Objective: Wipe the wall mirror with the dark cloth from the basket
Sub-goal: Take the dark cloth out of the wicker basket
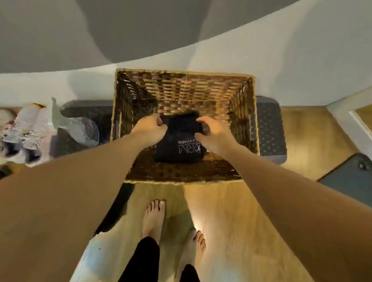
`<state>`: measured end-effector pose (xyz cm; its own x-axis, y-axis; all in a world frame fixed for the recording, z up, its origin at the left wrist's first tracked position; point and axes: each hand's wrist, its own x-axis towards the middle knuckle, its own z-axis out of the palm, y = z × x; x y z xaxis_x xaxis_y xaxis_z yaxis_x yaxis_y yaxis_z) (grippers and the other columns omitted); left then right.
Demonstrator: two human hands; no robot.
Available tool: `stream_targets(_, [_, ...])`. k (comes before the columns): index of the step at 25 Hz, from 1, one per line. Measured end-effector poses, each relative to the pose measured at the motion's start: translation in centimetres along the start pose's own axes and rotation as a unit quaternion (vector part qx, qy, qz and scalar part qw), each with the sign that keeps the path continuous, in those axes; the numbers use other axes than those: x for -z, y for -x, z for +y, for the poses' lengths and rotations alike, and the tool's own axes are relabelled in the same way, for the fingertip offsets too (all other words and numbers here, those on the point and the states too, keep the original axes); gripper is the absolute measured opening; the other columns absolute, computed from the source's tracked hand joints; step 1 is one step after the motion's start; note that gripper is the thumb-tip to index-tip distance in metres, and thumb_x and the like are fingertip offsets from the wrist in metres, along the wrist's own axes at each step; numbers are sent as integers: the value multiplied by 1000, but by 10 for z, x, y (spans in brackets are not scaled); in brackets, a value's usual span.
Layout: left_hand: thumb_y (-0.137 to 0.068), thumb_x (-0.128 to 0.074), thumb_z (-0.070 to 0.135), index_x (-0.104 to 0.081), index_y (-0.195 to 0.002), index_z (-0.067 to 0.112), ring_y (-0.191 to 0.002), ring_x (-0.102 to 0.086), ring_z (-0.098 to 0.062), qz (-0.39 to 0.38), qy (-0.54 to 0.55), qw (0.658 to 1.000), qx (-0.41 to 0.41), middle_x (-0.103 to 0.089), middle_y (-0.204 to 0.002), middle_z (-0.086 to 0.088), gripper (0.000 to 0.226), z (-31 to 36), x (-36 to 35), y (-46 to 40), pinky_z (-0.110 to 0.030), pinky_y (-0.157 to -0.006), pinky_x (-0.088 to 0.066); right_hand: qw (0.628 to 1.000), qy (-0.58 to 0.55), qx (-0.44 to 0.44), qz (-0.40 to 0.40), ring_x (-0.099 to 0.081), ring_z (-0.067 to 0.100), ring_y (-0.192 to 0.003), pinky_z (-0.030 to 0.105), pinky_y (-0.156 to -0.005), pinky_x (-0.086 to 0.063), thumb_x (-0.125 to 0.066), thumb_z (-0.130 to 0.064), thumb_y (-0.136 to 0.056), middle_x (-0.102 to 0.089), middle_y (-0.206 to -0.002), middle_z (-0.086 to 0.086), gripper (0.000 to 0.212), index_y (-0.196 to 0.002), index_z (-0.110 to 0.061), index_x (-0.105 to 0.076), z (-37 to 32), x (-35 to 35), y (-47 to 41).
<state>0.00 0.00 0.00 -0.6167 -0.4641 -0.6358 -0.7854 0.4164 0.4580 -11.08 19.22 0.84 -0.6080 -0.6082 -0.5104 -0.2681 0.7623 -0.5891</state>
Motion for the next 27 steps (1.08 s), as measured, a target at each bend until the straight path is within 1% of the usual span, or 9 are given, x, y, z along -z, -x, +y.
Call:
stream_targets(3, [-104,-49,36,-36,-153,24,-130,-50,-34,-37,-24,997,58,-37,-153,-13,52,-28,-44,-51,-39,-107,-45,998,44,-51,-14,-38,39,-143,43,-114,-40,-69,-32,-98,-34,-156,15,67,-157,-29,-39,41,-38,-42])
stream_targets(4, [-103,-49,38,-29,-156,27,-131,-49,-36,-59,-28,995,70,-27,-159,-14,58,-36,-58,-58,-42,-109,-45,996,49,-63,-30,-36,40,-144,46,-116,-40,-70,-33,-97,-29,-158,14,71,-159,-33,-34,51,-49,-48])
stream_targets(6, [-101,-52,41,-23,-156,33,-128,-51,-38,-42,-18,997,68,-19,-160,-13,63,-48,-79,-78,-47,-106,-48,996,45,-69,-35,-31,43,-146,50,-117,-41,-70,-37,-97,-23,-159,12,78,-161,-38,-26,65,-70,-69])
stream_targets(10, [-93,-66,40,-34,-145,31,-119,-55,-32,72,49,996,33,-33,-147,-10,62,-55,-105,-86,-40,-97,-49,996,39,-81,-29,-22,49,-148,54,-121,-33,-73,-37,-96,-14,-161,16,84,-161,-42,-20,69,-100,-89])
stream_targets(12, [-93,-69,33,-36,-143,29,-123,-52,-30,89,92,991,33,-39,-146,-11,60,-52,-108,-85,-37,-102,-45,997,15,-80,-11,-32,47,-144,49,-119,-37,-72,-26,-97,-18,-158,17,81,-161,-38,-23,63,-103,-90])
stream_targets(15, [-96,-66,24,-39,-142,25,-124,-52,-29,78,115,989,44,-50,-141,-12,53,-42,-95,-82,-37,-103,-45,997,-2,-77,-28,-45,44,-135,43,-112,-43,-65,-15,-101,-29,-152,21,74,-162,-31,-26,47,-89,-88])
stream_targets(21, [-98,-62,21,-42,-144,19,-125,-52,-32,110,122,986,-21,-49,-140,-14,50,44,-1,-16,-37,-102,-44,999,9,-40,9,-39,46,-140,47,-118,-38,-59,-14,-104,-28,-155,20,67,-161,-26,-28,-24,14,-43])
stream_targets(23, [-98,-63,18,-43,-144,16,-127,-51,-32,130,130,981,-55,-49,-141,-14,50,93,47,22,-38,-105,-42,999,14,-26,32,-39,45,-140,45,-117,-37,-58,-14,-104,-28,-155,21,66,-162,-25,-27,-64,75,-15])
stream_targets(27, [-97,-62,14,-43,-143,11,-125,-50,-36,182,164,959,-144,-50,-135,-19,49,214,161,138,-39,-105,-39,991,7,21,132,-53,39,-123,44,-114,-43,-58,-12,-103,-35,-141,15,66,-160,-31,-30,-164,225,76])
